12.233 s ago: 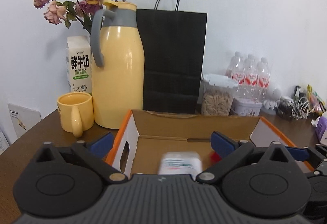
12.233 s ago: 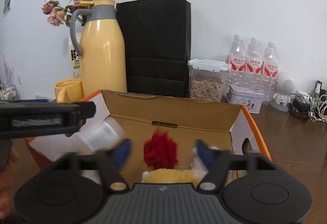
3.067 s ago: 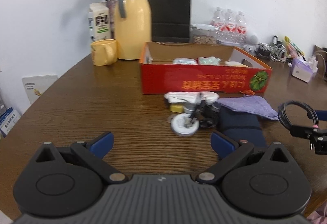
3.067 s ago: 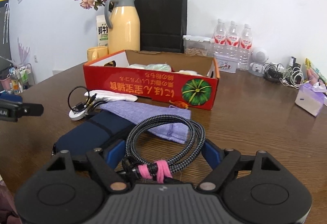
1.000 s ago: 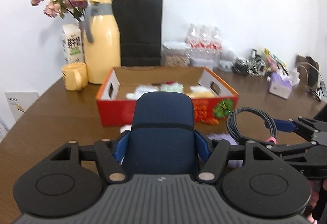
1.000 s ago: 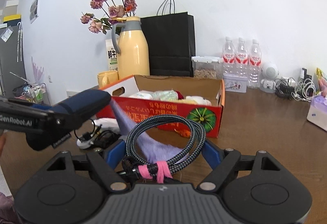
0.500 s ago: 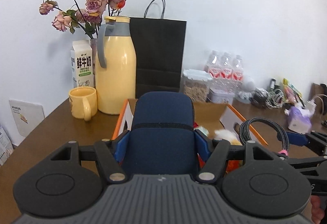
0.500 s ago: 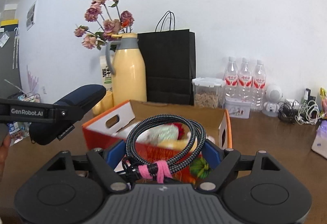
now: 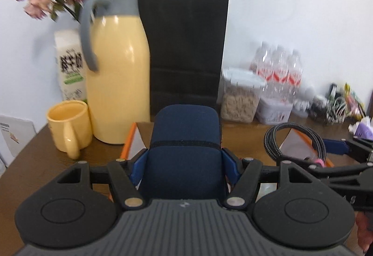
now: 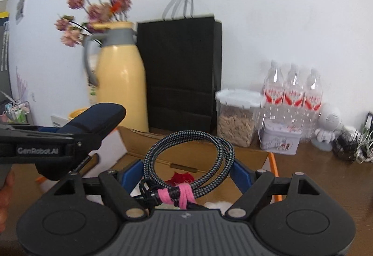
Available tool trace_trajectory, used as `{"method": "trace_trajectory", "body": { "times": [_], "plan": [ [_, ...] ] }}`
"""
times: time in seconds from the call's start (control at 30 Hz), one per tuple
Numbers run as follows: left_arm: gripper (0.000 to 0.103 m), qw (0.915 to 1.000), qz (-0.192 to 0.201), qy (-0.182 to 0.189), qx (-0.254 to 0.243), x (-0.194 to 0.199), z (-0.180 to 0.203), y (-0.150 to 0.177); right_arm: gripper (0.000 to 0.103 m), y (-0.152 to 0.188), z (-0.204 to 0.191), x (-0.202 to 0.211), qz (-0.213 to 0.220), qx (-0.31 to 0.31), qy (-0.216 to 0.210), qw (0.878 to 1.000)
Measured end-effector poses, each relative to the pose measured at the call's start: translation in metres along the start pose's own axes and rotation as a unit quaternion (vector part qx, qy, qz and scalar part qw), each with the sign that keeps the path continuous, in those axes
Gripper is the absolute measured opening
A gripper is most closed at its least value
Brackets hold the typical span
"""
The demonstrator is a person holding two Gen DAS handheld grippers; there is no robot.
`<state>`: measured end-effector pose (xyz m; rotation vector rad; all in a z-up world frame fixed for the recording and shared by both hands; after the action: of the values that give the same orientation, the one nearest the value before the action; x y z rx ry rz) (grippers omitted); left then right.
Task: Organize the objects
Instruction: 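Carry the navy case and cable into the box and open both grippers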
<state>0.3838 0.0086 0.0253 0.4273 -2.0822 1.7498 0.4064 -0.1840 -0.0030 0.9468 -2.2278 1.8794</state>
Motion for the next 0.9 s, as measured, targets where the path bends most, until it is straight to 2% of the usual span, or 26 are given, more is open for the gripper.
{"method": "trace_trajectory", "body": {
  "times": [0.17,0.33,0.43,0.47,0.53,0.9],
  "plan": [
    [0.067,0.9993,-0.038,0.009,0.001,-0.033,-0.004,0.01,0.08,0.005,0.018,-0.029,-0.027,-0.008,0.004,1.0],
    [0.071,0.9988,-0.05,0.005,-0.002,-0.041,-0.005,0.016,0.081,0.015,0.026,-0.041,-0.048,-0.015,0.012,0.999],
    [0.103,0.9998,-0.012,-0.015,-0.006,-0.031,-0.005,0.01,0.085,0.016,0.026,-0.039,-0.047,-0.017,0.014,0.999],
    [0.103,0.9997,0.007,-0.023,-0.004,-0.025,-0.007,0.007,0.092,0.016,0.025,-0.037,-0.045,-0.015,0.01,0.999],
    [0.103,0.9995,0.019,-0.026,-0.005,-0.02,-0.007,0.004,0.103,0.016,0.021,-0.035,-0.045,-0.012,0.003,0.999],
    [0.103,0.9992,0.028,-0.029,-0.006,-0.013,-0.005,0.001,0.103,0.012,0.018,-0.026,-0.03,-0.003,0.011,0.999]
  ]
}}
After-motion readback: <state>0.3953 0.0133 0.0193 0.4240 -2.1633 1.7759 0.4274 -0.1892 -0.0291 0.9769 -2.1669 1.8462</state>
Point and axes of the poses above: each gripper's, at about its wrist camera, not at the fingertips, and x roughly against the way its jaws point, z to its right, y to its underside, the point moved 6 cm from there along -x, roughly the way its jaws point, and after that the axes turned 14 degrees about -x, right-handed, at the moved point
